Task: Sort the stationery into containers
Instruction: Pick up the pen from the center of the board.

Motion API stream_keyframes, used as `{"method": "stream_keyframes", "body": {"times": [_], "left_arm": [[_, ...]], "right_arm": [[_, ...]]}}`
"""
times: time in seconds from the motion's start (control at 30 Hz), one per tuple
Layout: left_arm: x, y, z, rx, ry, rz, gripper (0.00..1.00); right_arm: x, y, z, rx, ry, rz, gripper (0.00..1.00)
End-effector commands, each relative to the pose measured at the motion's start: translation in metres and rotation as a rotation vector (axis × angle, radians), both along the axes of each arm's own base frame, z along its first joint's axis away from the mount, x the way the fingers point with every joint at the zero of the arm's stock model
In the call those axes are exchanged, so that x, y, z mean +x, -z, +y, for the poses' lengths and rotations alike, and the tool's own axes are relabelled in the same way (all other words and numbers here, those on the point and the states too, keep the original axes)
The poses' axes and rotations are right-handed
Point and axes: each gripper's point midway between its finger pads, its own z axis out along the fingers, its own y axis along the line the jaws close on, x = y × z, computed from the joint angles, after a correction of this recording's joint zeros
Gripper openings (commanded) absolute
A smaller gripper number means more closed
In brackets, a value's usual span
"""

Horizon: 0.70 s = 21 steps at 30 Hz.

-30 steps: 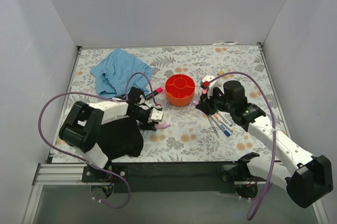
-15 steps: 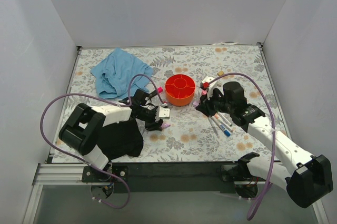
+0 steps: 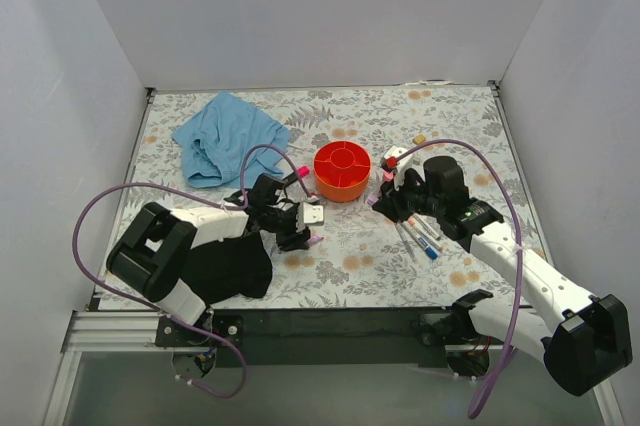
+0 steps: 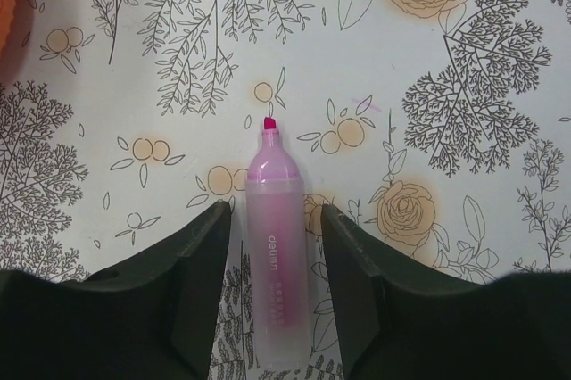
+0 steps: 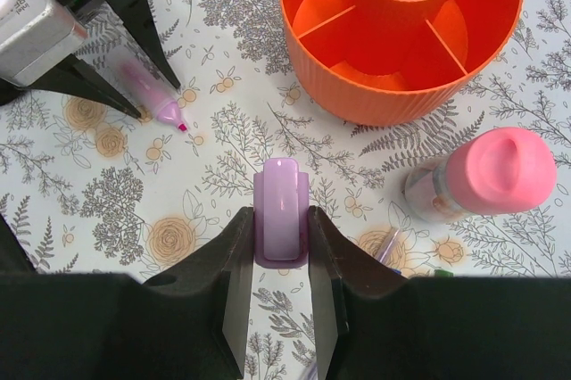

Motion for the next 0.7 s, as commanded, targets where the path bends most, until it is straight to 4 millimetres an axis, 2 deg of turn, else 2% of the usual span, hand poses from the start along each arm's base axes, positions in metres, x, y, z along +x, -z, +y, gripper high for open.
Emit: {"method": "stream_keyframes", "body": {"times": [0.0,0.1,0.23,0.47,0.5,0.57,0.67], "left_arm": [[-0.053,0.056,0.06,0.28,-0.088,0.205,0.44],[-0.055,0.055,0.061,0.266,-0.092,0.193,0.44],[-0.053,0.053,0.06,0.239,-0.118,0.163,0.4],[-0.057,0.06,0.058,0.22,-0.157,0.197,0.25],[-0.057,0.061,0.057,0.215,-0.176,0.209,0.18],[-0.057,0.063,0.058,0.215,-0.18,0.207,0.11],[-0.058,0.062,0.057,0.208,-0.183,0.206,0.11]], "right_arm": [[0.001,-0.01,0.003,0.036,-0.006,-0.022,0.01],[0.003,-0.01,0.002,0.032,-0.001,-0.023,0.01],[0.003,-0.008,0.003,0.034,-0.004,-0.016,0.01],[0.003,-0.003,0.006,0.034,-0.009,0.009,0.01],[0.004,-0.004,0.006,0.034,-0.008,0.01,0.01],[0.007,-0.005,0.007,0.031,-0.006,0.007,0.01],[0.01,-0.006,0.006,0.022,-0.004,-0.001,0.01]]}}
